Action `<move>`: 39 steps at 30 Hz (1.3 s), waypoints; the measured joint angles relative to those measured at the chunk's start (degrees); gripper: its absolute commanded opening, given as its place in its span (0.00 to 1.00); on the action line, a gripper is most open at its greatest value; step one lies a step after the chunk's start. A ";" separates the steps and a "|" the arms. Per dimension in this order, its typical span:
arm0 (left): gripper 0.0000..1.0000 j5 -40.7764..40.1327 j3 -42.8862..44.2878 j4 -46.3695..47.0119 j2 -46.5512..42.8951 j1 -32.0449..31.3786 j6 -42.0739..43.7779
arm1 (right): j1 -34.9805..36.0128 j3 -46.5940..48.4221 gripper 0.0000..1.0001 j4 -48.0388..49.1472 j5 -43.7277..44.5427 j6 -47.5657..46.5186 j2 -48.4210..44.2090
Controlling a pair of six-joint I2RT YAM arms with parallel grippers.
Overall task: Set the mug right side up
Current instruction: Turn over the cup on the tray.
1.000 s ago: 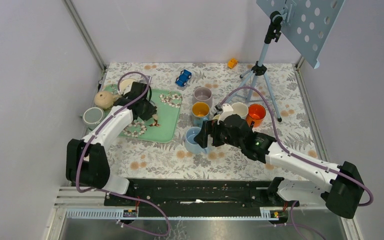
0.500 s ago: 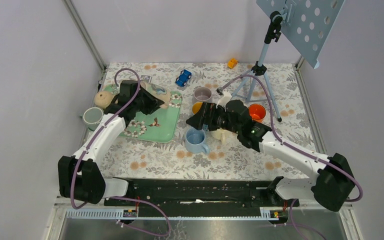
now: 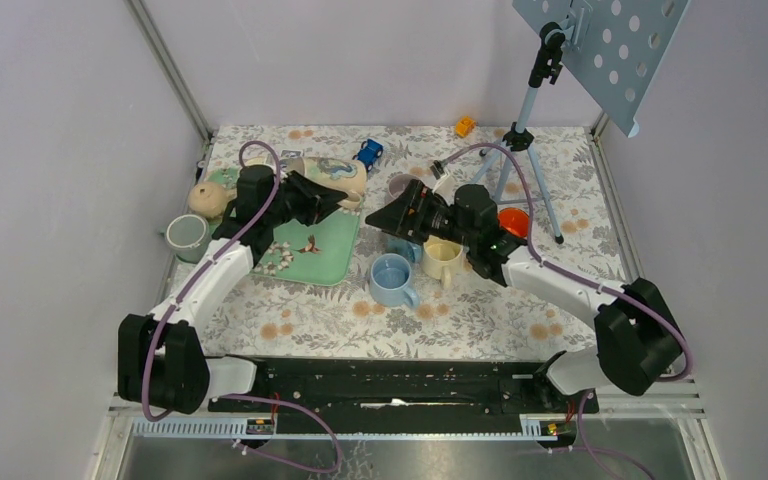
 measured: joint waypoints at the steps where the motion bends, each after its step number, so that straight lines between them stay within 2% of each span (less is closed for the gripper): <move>1: 0.00 0.59 -0.42 1.25 -0.17 0.00 -0.63 | -0.24 0.00 0.93 1.16 -0.37 1.01 0.48; 11: 0.00 5.60 -2.03 11.67 -0.70 -0.87 -7.30 | -2.86 1.49 0.85 9.29 -3.52 9.88 5.97; 28: 0.00 7.34 -2.25 17.75 -0.70 -4.15 -11.04 | -3.93 5.18 0.53 18.10 -2.78 22.71 13.51; 39: 0.00 7.37 -3.74 21.97 -0.70 -4.85 -13.33 | -5.25 5.31 0.42 22.91 -2.75 27.74 14.86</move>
